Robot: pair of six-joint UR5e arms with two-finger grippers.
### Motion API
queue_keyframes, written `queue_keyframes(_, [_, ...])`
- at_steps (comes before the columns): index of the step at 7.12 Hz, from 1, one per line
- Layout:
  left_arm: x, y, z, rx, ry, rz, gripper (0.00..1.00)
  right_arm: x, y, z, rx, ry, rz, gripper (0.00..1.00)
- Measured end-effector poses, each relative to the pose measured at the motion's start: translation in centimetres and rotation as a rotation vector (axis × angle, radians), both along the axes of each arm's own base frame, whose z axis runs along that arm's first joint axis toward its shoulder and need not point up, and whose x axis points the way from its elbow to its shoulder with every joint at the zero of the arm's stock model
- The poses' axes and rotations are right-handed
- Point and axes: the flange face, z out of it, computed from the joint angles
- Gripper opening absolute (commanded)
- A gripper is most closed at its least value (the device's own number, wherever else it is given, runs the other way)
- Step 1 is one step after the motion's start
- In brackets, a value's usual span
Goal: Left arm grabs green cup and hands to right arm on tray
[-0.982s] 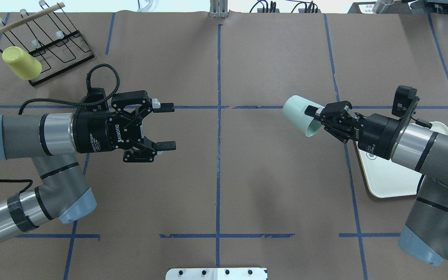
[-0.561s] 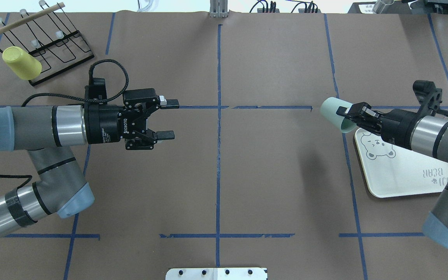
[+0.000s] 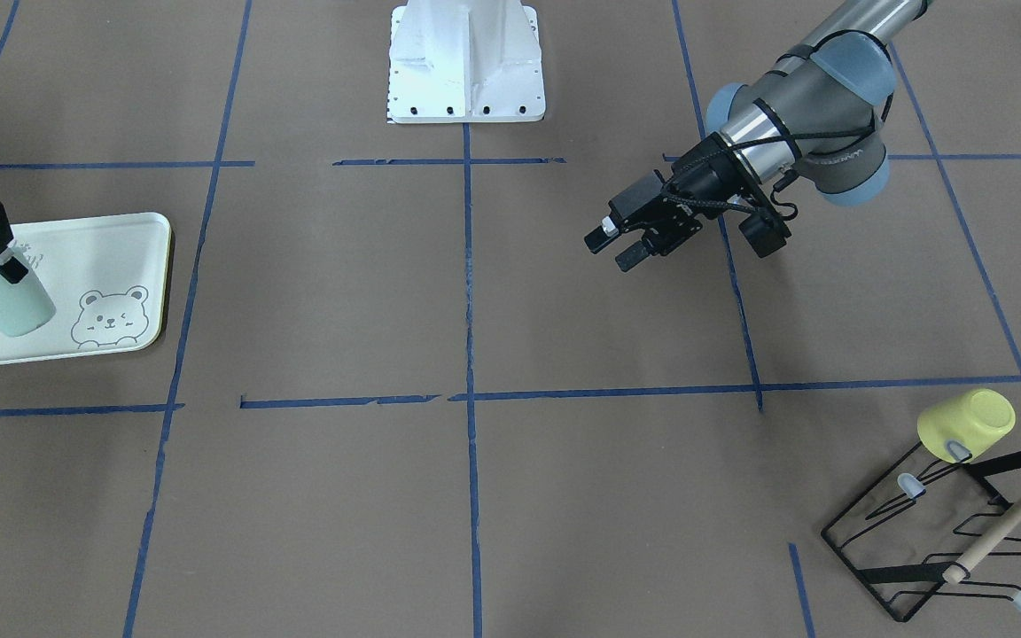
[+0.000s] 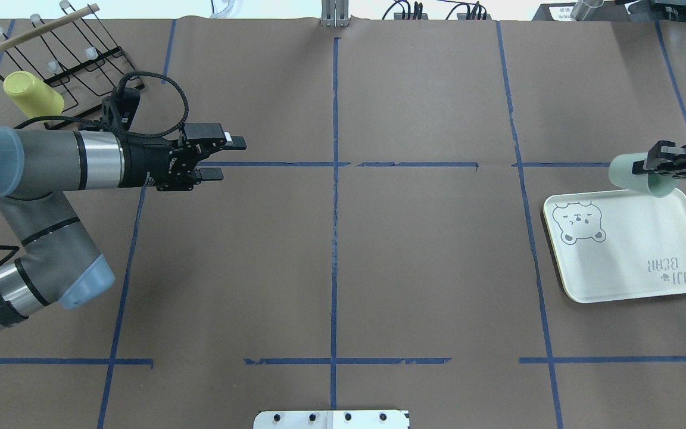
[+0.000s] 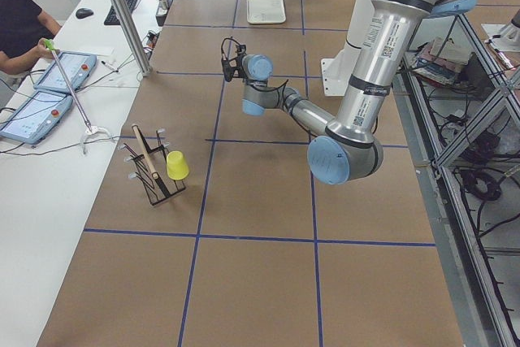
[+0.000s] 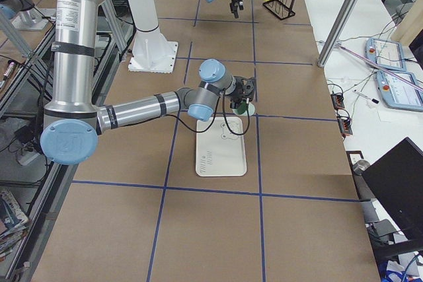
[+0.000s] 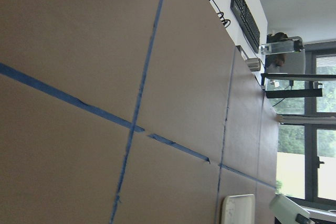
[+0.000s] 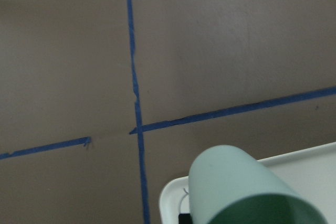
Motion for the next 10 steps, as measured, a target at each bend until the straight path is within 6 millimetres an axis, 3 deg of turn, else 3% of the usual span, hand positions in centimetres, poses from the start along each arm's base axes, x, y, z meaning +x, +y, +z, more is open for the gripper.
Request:
queue_keyframes(3, [-2.3, -3.7, 1.9, 0.042, -0.233, -0.042, 1.0, -2.0, 0.9, 1.0, -0.053, 0.236, -0.346, 0.01])
queue_keyframes(7, [-2.8, -4.5, 2.5, 0.06, -0.298, -0.049, 1.0, -6.0, -1.3, 3.3, -0.064, 0.282, -0.449, 0.09])
queue_keyframes(8, [-2.8, -4.5, 2.5, 0.059, -0.299, -0.049, 1.0, -6.5, -1.3, 3.6, -0.068, 0.284, -0.458, 0.14])
queue_keyframes(9, [-2.8, -4.5, 2.6, 0.059, -0.3, -0.05, 1.0, -6.8, -1.1, 3.8, -0.072, 0.287, -0.466, 0.33])
queue_keyframes(10, [-2.8, -4.5, 2.6, 0.059, -0.3, -0.051, 1.0, -7.1, -1.1, 4.1, -0.076, 0.293, -0.471, 0.41])
